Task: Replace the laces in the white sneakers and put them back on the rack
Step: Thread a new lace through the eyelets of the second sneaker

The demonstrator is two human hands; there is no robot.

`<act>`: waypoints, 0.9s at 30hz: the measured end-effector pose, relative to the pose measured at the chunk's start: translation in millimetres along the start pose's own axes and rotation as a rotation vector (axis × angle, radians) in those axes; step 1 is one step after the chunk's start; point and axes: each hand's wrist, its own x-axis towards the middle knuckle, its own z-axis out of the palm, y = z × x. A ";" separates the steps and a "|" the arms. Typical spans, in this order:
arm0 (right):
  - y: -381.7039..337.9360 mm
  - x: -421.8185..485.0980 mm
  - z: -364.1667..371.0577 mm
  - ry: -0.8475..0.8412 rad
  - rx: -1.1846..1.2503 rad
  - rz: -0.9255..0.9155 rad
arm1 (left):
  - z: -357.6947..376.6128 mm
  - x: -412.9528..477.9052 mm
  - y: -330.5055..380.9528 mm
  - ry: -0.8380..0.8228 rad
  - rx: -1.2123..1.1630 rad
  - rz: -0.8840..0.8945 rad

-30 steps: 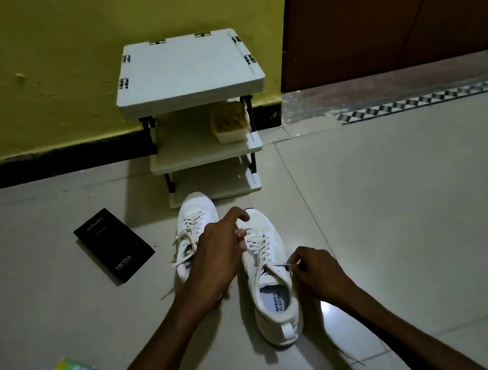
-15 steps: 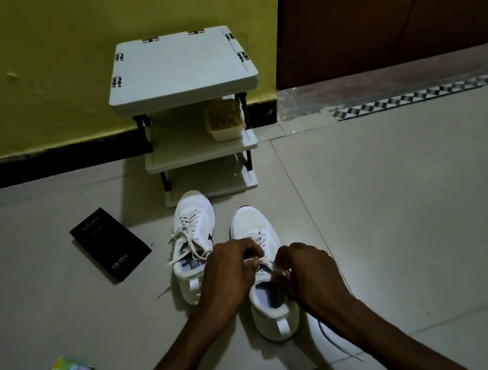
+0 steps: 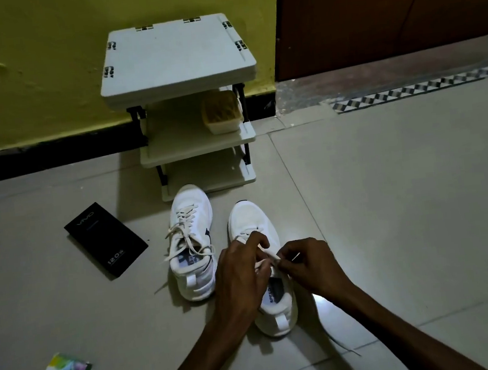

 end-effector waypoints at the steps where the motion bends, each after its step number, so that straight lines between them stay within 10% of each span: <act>1: 2.7 1.2 0.3 -0.004 0.025 0.017 | 2.7 -1.1 -0.5 0.016 -0.034 -0.029; 27: -5.0 -5.8 -4.8 -0.023 -0.066 -0.071 | 16.1 -12.9 7.5 0.048 -0.033 -0.085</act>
